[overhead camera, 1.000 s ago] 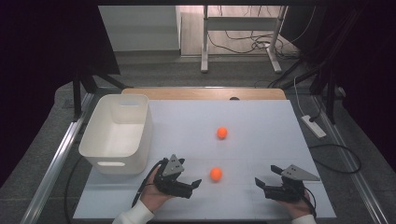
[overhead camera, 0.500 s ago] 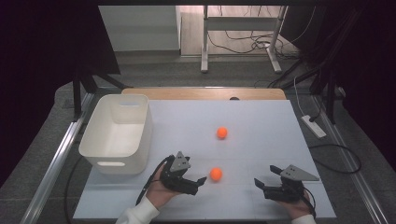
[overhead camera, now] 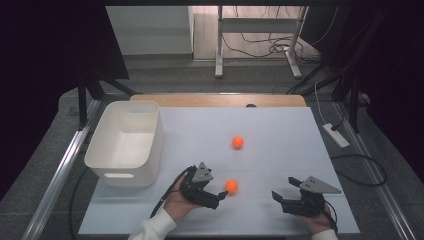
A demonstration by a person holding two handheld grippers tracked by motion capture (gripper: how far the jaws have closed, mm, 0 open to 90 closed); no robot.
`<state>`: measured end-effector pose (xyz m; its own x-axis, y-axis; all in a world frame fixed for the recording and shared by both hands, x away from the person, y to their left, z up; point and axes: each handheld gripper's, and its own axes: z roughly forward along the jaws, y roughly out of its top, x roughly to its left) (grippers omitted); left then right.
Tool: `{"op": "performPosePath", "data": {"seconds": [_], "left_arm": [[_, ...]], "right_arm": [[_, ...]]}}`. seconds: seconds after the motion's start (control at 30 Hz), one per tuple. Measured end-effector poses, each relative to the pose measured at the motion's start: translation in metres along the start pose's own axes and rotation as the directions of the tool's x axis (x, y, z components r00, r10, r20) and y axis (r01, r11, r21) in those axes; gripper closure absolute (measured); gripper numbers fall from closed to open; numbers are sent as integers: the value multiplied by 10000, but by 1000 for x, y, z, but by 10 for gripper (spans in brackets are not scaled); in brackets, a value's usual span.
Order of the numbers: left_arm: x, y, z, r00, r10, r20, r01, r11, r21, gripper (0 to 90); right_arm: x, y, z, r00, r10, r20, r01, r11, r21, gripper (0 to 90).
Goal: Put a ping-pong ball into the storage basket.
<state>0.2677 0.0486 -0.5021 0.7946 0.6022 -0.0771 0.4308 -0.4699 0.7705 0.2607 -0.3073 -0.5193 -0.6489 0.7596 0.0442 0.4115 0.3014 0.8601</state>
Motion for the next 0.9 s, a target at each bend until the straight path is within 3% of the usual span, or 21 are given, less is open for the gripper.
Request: {"op": "performPosePath", "data": {"seconds": [0.9], "left_arm": [[-4, 17, 34, 9976, 242, 643, -290, 9967, 753, 101]], "right_arm": [[-1, -1, -1, 10000, 58, 57, -58, 10000, -14, 157]]}}
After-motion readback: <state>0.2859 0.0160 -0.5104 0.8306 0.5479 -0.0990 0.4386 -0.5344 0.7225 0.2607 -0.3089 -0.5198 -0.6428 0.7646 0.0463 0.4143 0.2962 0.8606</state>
